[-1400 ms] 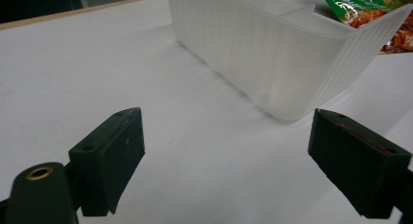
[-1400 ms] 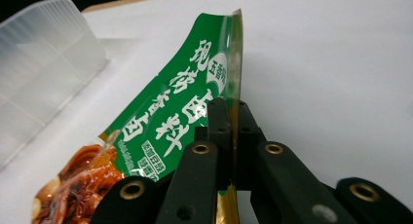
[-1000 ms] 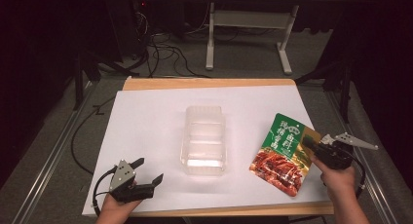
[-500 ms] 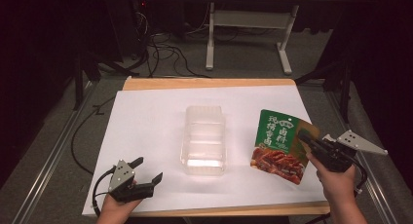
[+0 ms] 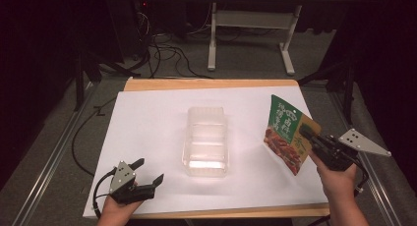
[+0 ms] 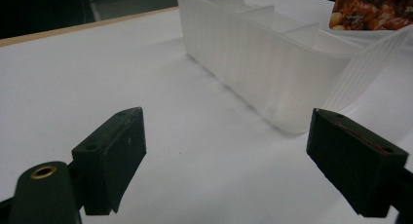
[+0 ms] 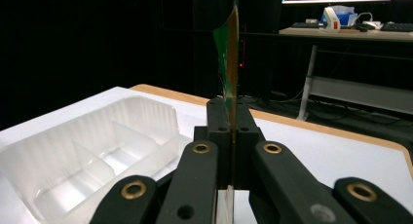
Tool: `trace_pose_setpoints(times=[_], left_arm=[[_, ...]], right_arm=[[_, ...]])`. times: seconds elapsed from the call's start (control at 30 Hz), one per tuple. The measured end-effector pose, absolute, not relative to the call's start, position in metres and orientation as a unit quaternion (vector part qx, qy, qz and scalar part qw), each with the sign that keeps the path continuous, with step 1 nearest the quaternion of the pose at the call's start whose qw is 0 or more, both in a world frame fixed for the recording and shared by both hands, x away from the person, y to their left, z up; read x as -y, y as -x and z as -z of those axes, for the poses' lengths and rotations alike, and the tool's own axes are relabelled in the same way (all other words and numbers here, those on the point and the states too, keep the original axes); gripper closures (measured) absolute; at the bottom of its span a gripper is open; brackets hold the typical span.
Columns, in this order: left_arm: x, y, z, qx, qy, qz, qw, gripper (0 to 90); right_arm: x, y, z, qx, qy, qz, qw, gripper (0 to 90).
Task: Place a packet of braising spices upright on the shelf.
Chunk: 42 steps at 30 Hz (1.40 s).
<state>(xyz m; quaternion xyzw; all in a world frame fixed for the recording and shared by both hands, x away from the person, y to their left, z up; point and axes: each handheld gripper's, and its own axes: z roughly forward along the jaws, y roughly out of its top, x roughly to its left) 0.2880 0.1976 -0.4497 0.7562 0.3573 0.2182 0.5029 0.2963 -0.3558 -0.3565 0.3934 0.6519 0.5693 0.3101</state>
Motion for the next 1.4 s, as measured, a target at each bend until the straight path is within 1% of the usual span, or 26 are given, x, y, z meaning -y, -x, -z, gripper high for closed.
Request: trace_pose_setpoints(times=[0.23, 0.43, 0.53, 0.73, 0.87, 1.0, 1.4], left_arm=[[-0.197, -0.288, 0.45, -0.357, -0.757, -0.217, 0.502, 15.0], [-0.198, -0.288, 0.45, -0.355, -0.759, -0.215, 0.502, 15.1], [-0.198, -0.288, 0.45, -0.354, -0.759, -0.215, 0.503, 15.2], [-0.197, -0.288, 0.45, -0.353, -0.76, -0.214, 0.502, 15.2], [-0.198, -0.288, 0.45, -0.353, -0.758, -0.215, 0.504, 15.3], [-0.199, -0.287, 0.45, -0.355, -0.757, -0.216, 0.504, 15.3], [-0.199, -0.286, 0.449, -0.354, -0.754, -0.219, 0.508, 15.3]], right_arm=[[0.347, -0.293, 0.355, -0.665, -0.368, -0.564, 0.324, 90.0], [0.343, -0.296, 0.356, -0.674, -0.364, -0.565, 0.307, 90.0], [0.341, -0.294, 0.355, -0.678, -0.357, -0.564, 0.309, 90.0], [0.331, -0.289, 0.344, -0.673, -0.333, -0.58, 0.317, 90.0], [0.322, -0.288, 0.336, -0.664, -0.322, -0.6, 0.308, 90.0], [0.311, -0.293, 0.332, -0.658, -0.312, -0.619, 0.293, 90.0], [0.278, -0.311, 0.324, -0.665, -0.28, -0.631, 0.287, 90.0]])
